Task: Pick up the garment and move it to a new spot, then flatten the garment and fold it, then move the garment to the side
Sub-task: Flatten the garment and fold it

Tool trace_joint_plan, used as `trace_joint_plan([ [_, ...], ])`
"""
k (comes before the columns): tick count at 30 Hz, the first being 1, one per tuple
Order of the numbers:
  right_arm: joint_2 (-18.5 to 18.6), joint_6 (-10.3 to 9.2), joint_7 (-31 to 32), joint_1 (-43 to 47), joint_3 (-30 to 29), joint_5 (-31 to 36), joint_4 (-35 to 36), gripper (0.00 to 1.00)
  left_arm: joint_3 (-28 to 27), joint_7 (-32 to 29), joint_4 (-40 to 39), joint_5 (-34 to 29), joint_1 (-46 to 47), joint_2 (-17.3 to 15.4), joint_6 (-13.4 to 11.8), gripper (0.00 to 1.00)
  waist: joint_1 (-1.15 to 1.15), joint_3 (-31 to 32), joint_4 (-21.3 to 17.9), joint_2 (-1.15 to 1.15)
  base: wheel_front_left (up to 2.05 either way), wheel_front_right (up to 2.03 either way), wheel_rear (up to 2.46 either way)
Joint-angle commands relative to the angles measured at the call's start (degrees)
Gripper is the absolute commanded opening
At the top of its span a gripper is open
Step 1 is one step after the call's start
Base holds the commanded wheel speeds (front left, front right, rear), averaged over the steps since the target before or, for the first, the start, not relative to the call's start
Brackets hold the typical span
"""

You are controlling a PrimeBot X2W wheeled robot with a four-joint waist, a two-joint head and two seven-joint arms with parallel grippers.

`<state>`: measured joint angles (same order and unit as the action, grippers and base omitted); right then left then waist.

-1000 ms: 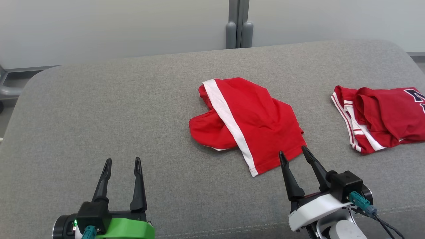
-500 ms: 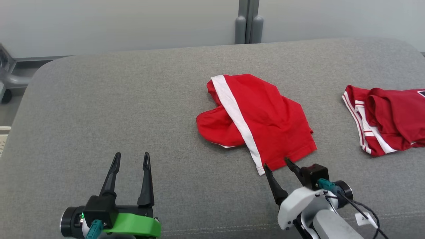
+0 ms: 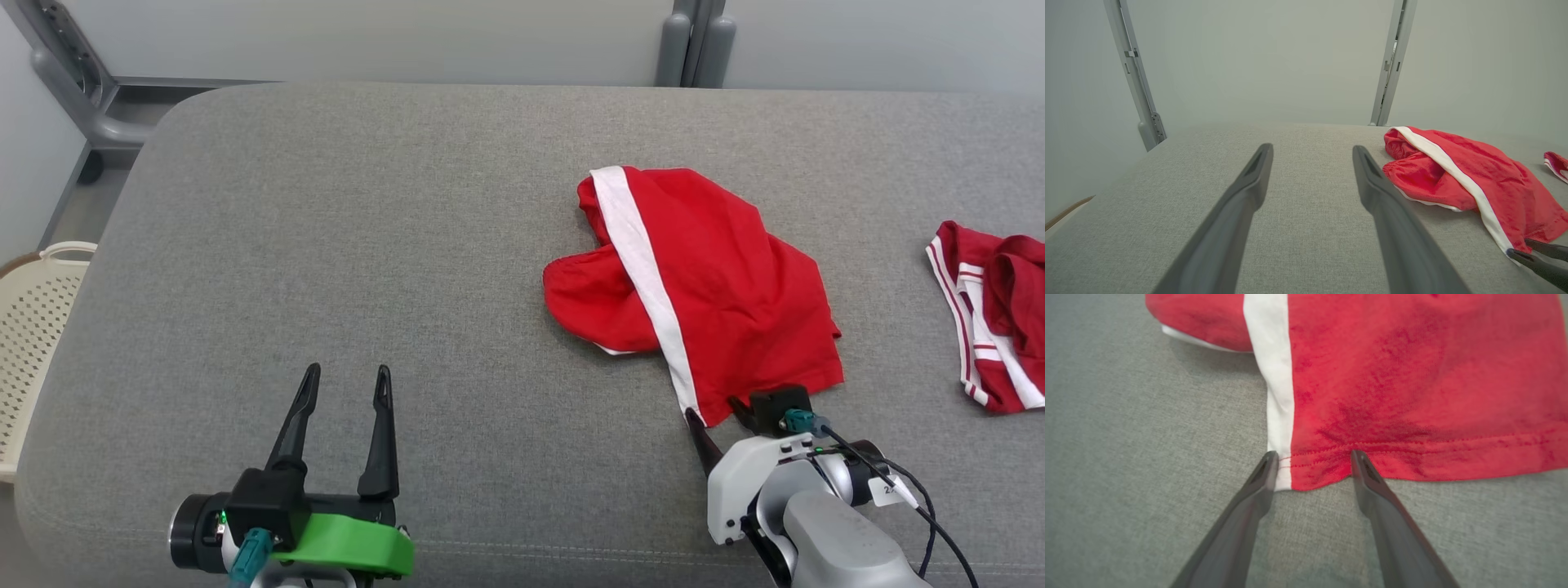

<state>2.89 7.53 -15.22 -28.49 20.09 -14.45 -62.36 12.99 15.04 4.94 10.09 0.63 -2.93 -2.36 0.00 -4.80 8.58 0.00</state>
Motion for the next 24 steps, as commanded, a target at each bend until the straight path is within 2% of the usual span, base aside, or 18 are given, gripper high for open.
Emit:
trace_joint_plan([
  [1, 0.06, -0.09, 0.20, -0.04, 0.40, -0.74, -1.33, 0.00, -0.21, 0.15, -0.05, 0.31, 0.41, 0.01, -0.30, 1.00, 0.00, -0.07, 0.01, 0.00, 0.00, 0.00, 0.00],
  [5, 0.28, -0.12, 0.27, 0.21, 0.32, -0.55, -3.99, 0.00, -0.79, 0.15, -0.10, 0.11, -0.03, 0.01, -0.77, 1.00, 0.00, 0.39, -1.34, 0.00, 0.00, 0.00, 0.00],
  [9, 3.74, -0.17, 0.25, 0.92, -1.97, 0.63, -3.23, 0.00, -1.06, 0.15, -0.59, 0.41, -0.02, 0.01, -1.18, 1.00, 0.00, 0.49, -3.24, 0.00, 0.00, 0.00, 0.00],
  [16, 10.23, -0.11, 0.12, 0.91, -11.74, 7.21, 2.46, 0.00, -1.01, 0.15, -0.82, 0.48, 0.76, 0.00, -0.80, 1.00, 0.00, -0.42, -5.77, 0.00, 0.00, 0.00, 0.00],
  [21, 10.09, -0.11, 0.12, 1.40, -17.73, 11.58, 5.47, 0.00, -0.64, 0.15, -0.49, 0.66, 1.42, -0.01, -0.61, 1.00, 0.00, -0.72, -6.10, 0.00, 0.00, 0.00, 0.00],
  [22, 9.68, -0.11, 0.12, 1.62, -18.87, 12.58, 5.94, 0.23, -0.59, 0.15, -0.39, 0.71, 1.49, -0.01, -0.55, 1.00, 0.00, -0.71, -6.15, 0.00, 0.00, 0.00, 0.00],
  [24, 8.89, -0.11, 0.12, 1.87, -21.26, 14.49, 7.14, 1.00, -0.41, 0.15, -0.21, 0.80, 1.58, -0.01, -0.36, 1.00, 0.00, -0.67, -6.23, 0.00, 0.00, 0.00, 0.00],
])
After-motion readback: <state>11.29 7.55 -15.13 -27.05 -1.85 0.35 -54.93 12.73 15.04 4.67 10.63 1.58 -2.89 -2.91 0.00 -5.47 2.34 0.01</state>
